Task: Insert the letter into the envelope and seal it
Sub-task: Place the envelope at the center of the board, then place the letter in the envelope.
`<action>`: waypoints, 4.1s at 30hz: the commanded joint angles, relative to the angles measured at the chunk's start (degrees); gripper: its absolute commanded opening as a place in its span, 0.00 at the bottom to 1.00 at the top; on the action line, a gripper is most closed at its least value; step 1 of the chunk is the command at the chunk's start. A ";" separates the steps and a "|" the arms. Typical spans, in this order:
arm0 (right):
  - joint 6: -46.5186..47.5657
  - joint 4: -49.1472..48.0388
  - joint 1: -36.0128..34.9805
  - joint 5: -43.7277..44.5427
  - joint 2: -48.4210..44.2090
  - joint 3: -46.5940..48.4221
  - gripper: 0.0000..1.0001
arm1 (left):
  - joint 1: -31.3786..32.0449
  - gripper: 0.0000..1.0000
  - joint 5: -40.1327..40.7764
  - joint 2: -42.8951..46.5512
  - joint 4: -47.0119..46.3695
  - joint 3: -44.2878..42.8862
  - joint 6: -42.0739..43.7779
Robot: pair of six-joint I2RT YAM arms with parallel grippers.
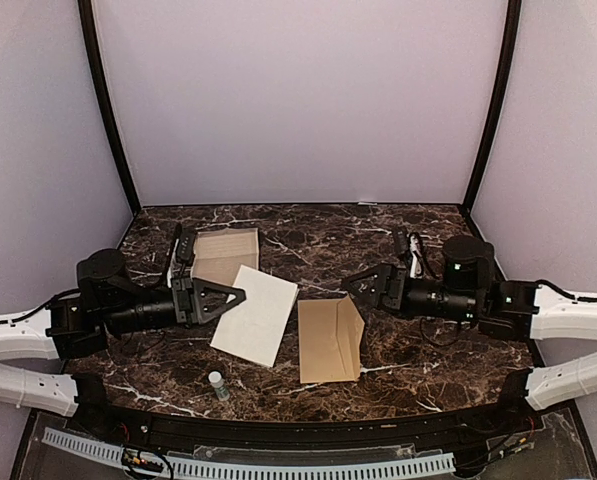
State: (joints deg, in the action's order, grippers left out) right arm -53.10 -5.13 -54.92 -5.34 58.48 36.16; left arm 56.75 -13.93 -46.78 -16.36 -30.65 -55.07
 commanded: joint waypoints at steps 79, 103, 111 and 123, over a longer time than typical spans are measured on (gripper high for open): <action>7.67 19.70 -0.33 10.56 9.94 4.46 0.00 | 3.45 0.68 3.83 -41.69 -3.83 -7.60 -5.08; 6.93 18.04 4.29 5.61 21.17 3.18 0.00 | 1.78 0.55 3.28 -52.94 -3.52 -14.04 -0.50; 3.70 18.49 5.10 5.60 21.66 1.33 0.00 | 1.74 0.45 0.96 -55.49 -5.07 -14.43 -1.00; 0.45 14.09 5.09 2.62 23.25 -1.89 0.00 | 4.10 0.38 -3.56 -57.12 -10.52 -12.70 -2.93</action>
State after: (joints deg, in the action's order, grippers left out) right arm -51.57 11.60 -50.19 -1.69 80.18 34.50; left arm 59.31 -15.18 -103.53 -24.80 -43.66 -57.74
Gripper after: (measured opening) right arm 0.004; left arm 0.380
